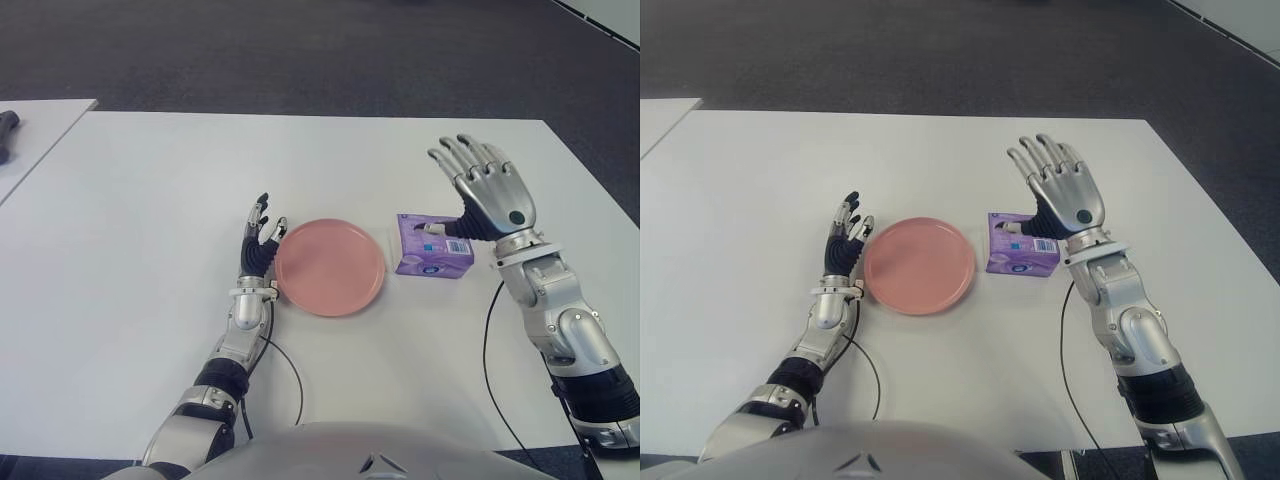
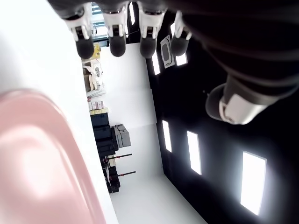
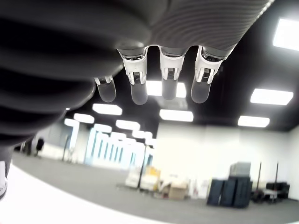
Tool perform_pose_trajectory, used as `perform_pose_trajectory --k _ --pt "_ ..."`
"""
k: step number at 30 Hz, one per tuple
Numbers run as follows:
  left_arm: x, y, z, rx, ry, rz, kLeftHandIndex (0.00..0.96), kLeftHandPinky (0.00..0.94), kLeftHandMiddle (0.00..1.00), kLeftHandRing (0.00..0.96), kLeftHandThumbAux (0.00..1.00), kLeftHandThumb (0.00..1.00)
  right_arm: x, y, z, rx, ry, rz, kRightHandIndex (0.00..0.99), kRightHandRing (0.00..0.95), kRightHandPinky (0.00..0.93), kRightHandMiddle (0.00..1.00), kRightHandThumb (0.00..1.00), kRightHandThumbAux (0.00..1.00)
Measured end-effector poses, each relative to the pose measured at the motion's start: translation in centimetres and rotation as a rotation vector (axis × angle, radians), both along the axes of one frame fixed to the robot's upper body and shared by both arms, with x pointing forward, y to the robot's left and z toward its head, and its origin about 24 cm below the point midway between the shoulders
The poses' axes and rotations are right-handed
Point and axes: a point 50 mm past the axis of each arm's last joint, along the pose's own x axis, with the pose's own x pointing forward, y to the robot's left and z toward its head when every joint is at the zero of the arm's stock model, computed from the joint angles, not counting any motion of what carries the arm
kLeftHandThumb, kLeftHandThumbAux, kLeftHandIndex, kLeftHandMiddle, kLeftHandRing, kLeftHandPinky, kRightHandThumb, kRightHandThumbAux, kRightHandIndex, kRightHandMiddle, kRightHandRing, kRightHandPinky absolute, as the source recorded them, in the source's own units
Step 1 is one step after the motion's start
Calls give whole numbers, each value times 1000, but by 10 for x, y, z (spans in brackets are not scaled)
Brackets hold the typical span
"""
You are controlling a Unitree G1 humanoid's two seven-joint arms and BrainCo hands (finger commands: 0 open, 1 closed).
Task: Put the tissue paper into the plate.
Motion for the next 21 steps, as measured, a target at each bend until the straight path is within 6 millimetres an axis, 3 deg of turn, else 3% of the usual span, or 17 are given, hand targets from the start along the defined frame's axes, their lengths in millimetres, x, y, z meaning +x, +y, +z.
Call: perform_pose_trajectory --k 8,14,21 --pt "1 0 0 0 0 -2 0 0 0 0 503 10 0 3 0 124 104 9 0 0 0 0 411 328" --pt "0 1 -1 4 2 -1 0 0 0 0 497 9 11 0 -3 115 159 -9 0 0 0 0 354 246" --pt "1 0 0 7 -5 6 0 0 0 0 493 10 31 -5 -20 27 218 -37 0 0 0 0 286 230"
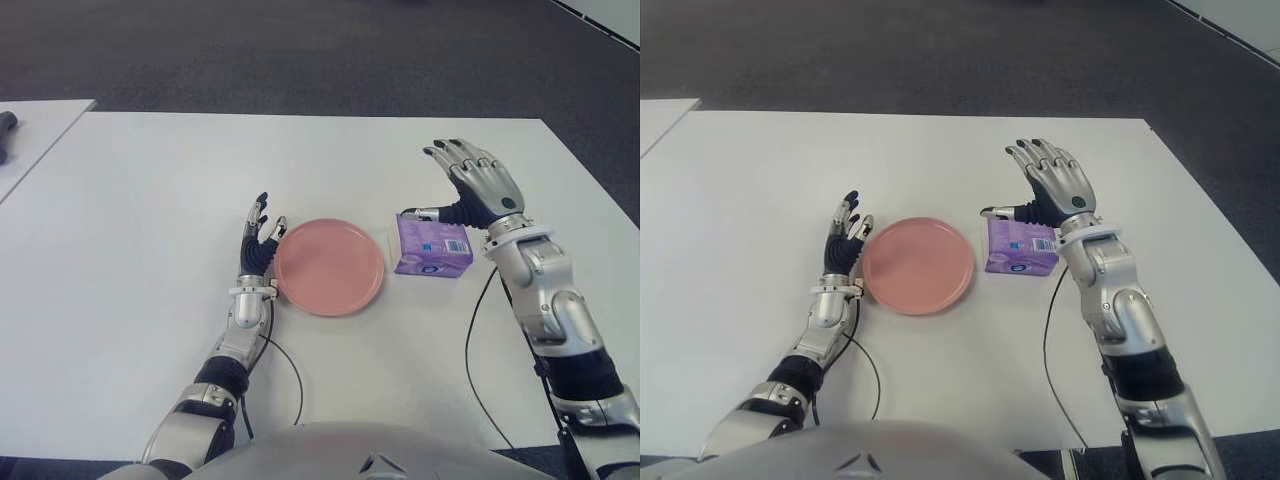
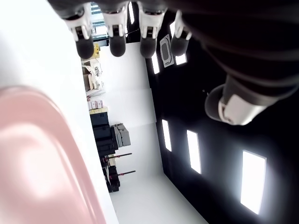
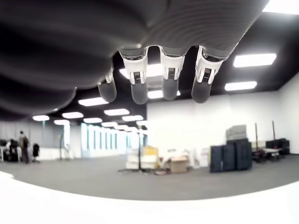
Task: Put the tissue paper into the plate.
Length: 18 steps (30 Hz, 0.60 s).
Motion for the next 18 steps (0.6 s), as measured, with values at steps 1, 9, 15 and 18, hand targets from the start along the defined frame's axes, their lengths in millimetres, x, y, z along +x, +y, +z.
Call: perform_pose_trajectory --k 1,9,15,18 --pt "0 -1 0 -1 -3 0 0 0 0 0 492 11 2 -2 -4 -22 15 -2 0 0 0 0 273 232" --pt "0 -1 1 -4 -9 6 0 0 0 0 479 13 7 -9 -31 -90 74 20 0 0 0 0 216 247" --pt "0 0 1 -3 -8 7 0 0 0 0 477 12 6 -11 -39 -92 135 57 0 0 0 0 256 263" --pt "0 0 1 -3 -8 7 0 0 0 0 475 12 6 -11 -41 -94 158 66 0 0 0 0 282 260"
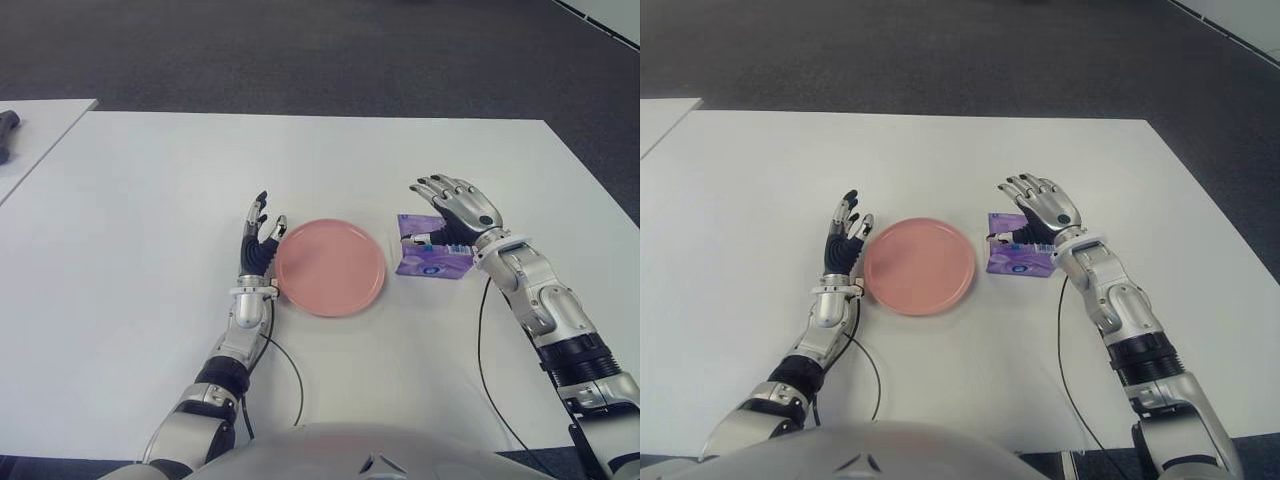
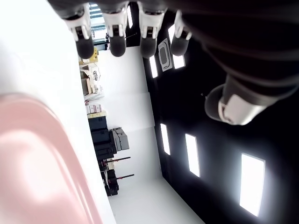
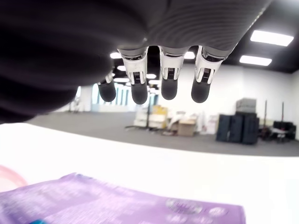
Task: Put the tissue paper into the plate.
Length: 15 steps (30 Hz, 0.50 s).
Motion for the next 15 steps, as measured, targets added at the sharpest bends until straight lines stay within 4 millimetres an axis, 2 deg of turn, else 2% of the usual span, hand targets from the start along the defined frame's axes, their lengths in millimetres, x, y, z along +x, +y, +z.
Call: perform_pose_trajectory --k 9,15 --pt "0 0 1 -1 -4 0 0 0 0 0 472 12 5 -12 -32 20 83 -13 0 0 0 0 333 228" --pt "0 1 0 0 0 -2 0 0 0 0 473 14 8 -11 -35 39 76 14 0 0 0 0 337 213"
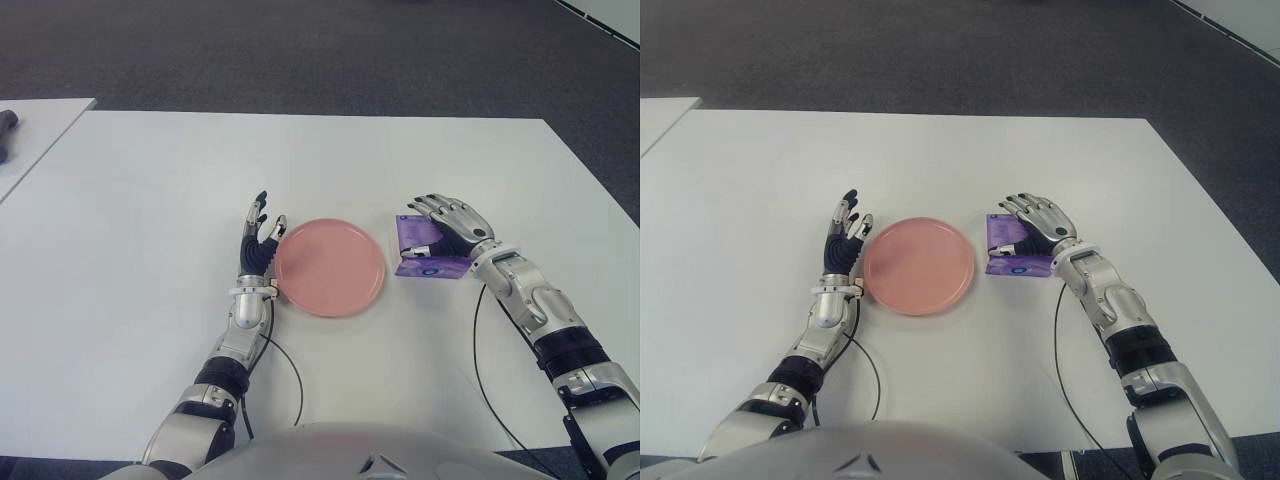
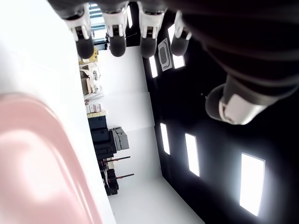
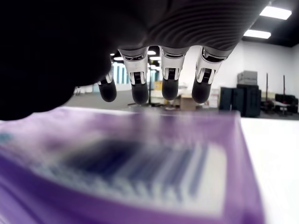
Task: Put the tissue paper into the plate.
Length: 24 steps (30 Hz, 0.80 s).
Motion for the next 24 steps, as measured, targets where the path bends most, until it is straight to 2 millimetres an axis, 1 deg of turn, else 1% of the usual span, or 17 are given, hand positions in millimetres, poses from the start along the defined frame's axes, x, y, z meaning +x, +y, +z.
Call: perform_pose_trajectory --k 10,24 --pt "0 0 0 3 4 -12 0 0 0 0 468 20 1 0 -3 10 -7 17 0 0 0 0 331 197" --pt "-1 0 0 4 6 -23 0 0 0 0 466 17 0 -1 -2 7 -9 22 0 0 0 0 325 193"
